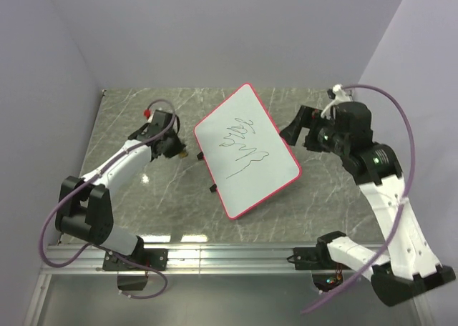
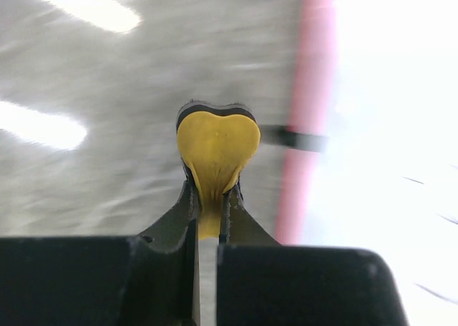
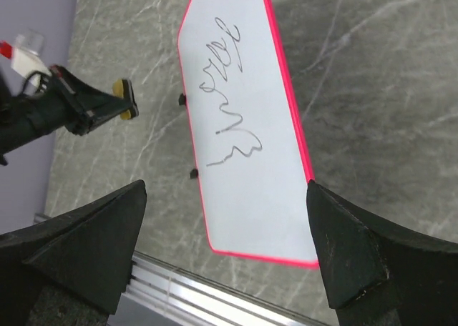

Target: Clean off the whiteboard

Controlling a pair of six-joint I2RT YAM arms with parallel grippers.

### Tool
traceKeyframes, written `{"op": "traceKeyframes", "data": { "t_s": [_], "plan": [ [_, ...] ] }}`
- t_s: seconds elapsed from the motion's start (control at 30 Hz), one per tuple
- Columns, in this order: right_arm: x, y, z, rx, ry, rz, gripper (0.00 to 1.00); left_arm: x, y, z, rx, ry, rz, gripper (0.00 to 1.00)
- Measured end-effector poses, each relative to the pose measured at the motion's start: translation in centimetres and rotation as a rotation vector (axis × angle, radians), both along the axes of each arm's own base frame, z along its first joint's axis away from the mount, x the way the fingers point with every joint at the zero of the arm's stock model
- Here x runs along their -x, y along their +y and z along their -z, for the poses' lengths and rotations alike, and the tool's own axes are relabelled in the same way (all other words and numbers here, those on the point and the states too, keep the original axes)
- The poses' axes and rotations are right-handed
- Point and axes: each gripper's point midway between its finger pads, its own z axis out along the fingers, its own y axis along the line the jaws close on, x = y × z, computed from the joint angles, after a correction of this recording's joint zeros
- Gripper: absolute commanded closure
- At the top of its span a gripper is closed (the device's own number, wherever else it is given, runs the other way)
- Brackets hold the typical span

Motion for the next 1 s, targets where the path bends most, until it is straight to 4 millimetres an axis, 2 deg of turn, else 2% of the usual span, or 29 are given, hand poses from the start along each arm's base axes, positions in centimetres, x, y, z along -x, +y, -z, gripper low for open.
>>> {"op": "traceKeyframes", "data": {
  "t_s": [0.13, 0.23, 0.33, 0.43, 0.53, 0.7, 0.8, 0.83, 0.87, 0.9, 1.0],
  "plan": [
    [-3.4, 1.2, 0.7, -0.026, 0.045, -0.019, 0.07, -2.5, -6.3, -7.0, 0.120, -0.169, 0.166, 1.00],
    [-6.2, 1.2, 3.4, -0.045, 0.138, -0.005, 0.08, -2.4, -11.5, -11.4, 0.223, -0.261, 0.311, 1.00],
    [-8.7, 0.6, 6.1, -0.066, 0.215, 0.021, 0.11, -1.5, -16.1, -13.8, 0.300, -0.308, 0.449, 1.00],
    [-10.6, 0.5, 7.8, -0.086, 0.253, 0.024, 0.15, -0.3, -20.0, -14.3, 0.346, -0.305, 0.559, 1.00],
    [-11.5, 1.4, 8.6, -0.119, 0.263, -0.014, 0.19, 0.8, -22.9, -13.3, 0.365, -0.270, 0.634, 1.00],
    [-11.8, 3.2, 9.8, -0.184, 0.270, -0.082, 0.23, 2.5, -26.1, -12.1, 0.375, -0.232, 0.732, 1.00],
    [-11.3, 4.4, 10.9, -0.197, 0.299, -0.123, 0.37, 3.2, -27.2, -12.2, 0.391, -0.227, 0.772, 1.00],
    [-11.3, 4.8, 11.2, -0.199, 0.306, -0.136, 0.49, 3.5, -27.4, -12.3, 0.398, -0.225, 0.783, 1.00],
    [-11.4, 5.2, 11.6, -0.198, 0.312, -0.152, 0.55, 3.7, -27.6, -12.5, 0.404, -0.226, 0.794, 1.00],
    [-11.4, 5.5, 12.0, -0.197, 0.323, -0.158, 0.69, 3.9, -27.9, -12.7, 0.411, -0.229, 0.803, 1.00],
    [-11.5, 6.0, 13.3, -0.197, 0.355, -0.180, 0.83, 4.4, -28.7, -13.3, 0.425, -0.244, 0.832, 1.00]
  ]
}}
